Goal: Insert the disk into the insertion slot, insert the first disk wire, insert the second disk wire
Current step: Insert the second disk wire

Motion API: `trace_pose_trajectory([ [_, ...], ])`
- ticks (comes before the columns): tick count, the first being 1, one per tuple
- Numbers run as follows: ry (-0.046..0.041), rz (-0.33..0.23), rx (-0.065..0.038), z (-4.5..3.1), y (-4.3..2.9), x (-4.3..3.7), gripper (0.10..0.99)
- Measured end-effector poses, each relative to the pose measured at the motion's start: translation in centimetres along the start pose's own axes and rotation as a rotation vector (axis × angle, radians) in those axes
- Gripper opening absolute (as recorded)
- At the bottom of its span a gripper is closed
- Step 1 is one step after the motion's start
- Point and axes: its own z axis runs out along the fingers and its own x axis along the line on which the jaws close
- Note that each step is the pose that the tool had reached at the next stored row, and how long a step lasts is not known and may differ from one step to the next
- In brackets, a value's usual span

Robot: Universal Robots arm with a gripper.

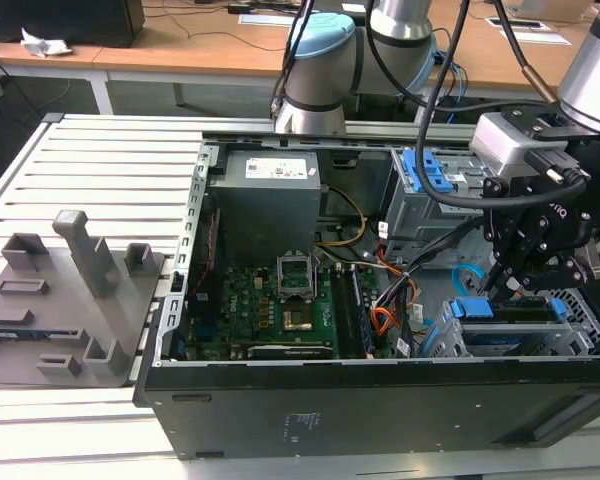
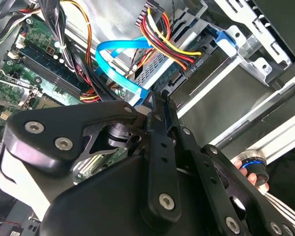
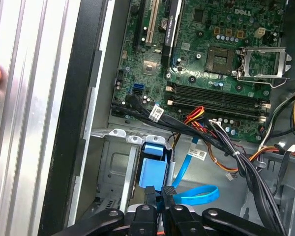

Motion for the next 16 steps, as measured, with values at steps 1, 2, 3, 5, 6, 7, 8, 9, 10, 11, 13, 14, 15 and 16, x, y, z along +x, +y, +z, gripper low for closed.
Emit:
trace_pose_trajectory([
  [1,0.0,0.0,0.0,0.0,0.0,0.0,0.161],
  [2,-0.0002,0.004,0.0,0.0,0.0,0.0,0.161],
  [3,-0.0006,0.01,-0.001,0.0,0.0,0.0,0.161],
  [5,-0.0011,0.022,-0.002,-0.05,-0.17,0.03,0.161],
  [6,-0.0014,0.026,-0.004,-0.07,-0.63,0.1,0.161],
  [7,-0.0019,0.032,-0.005,-0.08,-0.81,0.12,0.161],
  [8,-0.0029,0.053,-0.007,-0.07,-0.83,0.13,0.161],
  [9,-0.0037,0.071,-0.009,-0.06,-0.83,0.13,0.161],
  [10,-0.0043,0.083,-0.009,-0.05,-0.84,0.13,0.161],
  [11,-0.0049,0.1,-0.01,-0.04,-0.84,0.13,0.161],
  [13,-0.0059,0.121,-0.012,-0.02,-0.84,0.13,0.161],
  [14,-0.0063,0.133,-0.012,-0.02,-0.84,0.13,0.161],
  [15,-0.0072,0.152,-0.014,0.0,-0.84,0.13,0.161],
  [16,-0.0077,0.163,-0.014,0.0,-0.84,0.13,0.161],
])
